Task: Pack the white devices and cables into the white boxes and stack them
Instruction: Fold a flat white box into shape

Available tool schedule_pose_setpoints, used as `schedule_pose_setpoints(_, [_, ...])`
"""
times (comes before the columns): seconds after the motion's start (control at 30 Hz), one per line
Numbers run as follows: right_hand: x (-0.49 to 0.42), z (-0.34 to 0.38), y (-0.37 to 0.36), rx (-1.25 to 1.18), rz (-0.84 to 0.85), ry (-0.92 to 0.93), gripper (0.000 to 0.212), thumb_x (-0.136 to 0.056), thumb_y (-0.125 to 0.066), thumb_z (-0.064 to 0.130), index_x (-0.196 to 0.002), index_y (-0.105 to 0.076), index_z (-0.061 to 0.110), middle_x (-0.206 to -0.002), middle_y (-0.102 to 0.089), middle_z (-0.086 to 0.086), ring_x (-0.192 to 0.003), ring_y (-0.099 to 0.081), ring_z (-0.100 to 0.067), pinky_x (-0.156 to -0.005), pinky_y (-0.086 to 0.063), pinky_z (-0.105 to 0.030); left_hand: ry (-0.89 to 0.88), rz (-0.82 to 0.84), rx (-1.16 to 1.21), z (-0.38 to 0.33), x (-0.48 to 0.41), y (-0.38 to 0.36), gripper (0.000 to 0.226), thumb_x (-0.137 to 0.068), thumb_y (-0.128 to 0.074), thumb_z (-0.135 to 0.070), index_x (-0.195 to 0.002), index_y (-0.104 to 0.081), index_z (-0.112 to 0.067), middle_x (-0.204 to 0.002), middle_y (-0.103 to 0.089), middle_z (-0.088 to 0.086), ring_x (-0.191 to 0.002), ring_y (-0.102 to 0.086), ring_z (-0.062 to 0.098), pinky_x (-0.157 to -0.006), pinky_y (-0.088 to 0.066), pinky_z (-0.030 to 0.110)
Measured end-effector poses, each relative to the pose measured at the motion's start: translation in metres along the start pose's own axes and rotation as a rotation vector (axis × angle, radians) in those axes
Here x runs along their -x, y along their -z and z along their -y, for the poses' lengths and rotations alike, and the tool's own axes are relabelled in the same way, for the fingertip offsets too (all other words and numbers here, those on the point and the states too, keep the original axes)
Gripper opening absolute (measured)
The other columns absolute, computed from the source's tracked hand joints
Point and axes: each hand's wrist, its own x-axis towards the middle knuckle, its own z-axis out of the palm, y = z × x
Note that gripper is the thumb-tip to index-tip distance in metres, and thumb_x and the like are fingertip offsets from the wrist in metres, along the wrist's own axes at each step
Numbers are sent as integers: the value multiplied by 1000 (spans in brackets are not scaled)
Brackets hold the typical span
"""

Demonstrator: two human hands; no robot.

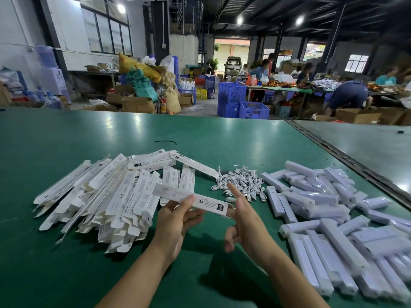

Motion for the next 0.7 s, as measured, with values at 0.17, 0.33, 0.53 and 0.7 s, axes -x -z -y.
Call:
schedule_pose_setpoints(0.17, [-10, -6, 12, 75, -447, 162, 25, -95, -46, 56, -103, -64, 41, -87, -73, -8, -46, -57, -20, -44, -42, -24, -27, -79, 56, -1, -3, 2, 17, -89, -66, -14, -105, -65, -10, -92, -77, 14, -73, -75, 24, -58, -59, 27])
schedule_pose_setpoints(0.33, [-23, -24, 32, 856, -691, -44, 12, -94, -61, 21, -105, -66, 22, -108, -69, -4, -87, -62, -14, -73, -41, -18, -26, -124, 66, -2, -5, 9, 11, -91, -66, -14, -101, -66, -9, -95, -76, 18, -72, -75, 23, -57, -59, 25])
schedule_pose_setpoints(0.53, [-48, -14, 35, 1407, -412, -292, 35, -100, -44, 32, -133, -50, 22, -126, -48, -12, -108, -58, -34, -84, -46, -39, -10, -152, 38, -3, -4, 11, 17, -91, -67, -17, -102, -64, -4, -99, -74, 22, -77, -75, 25, -59, -59, 26])
schedule_pose_setpoints(0.7, [-46, -22, 35, 1470, -386, -269, 40, -98, -40, 15, -126, -59, 38, -121, -48, -5, -92, -63, -32, -65, -41, -32, 3, -171, 55, -3, -5, 15, 30, -91, -68, -19, -113, -62, 1, -104, -73, 23, -82, -73, 28, -58, -58, 25])
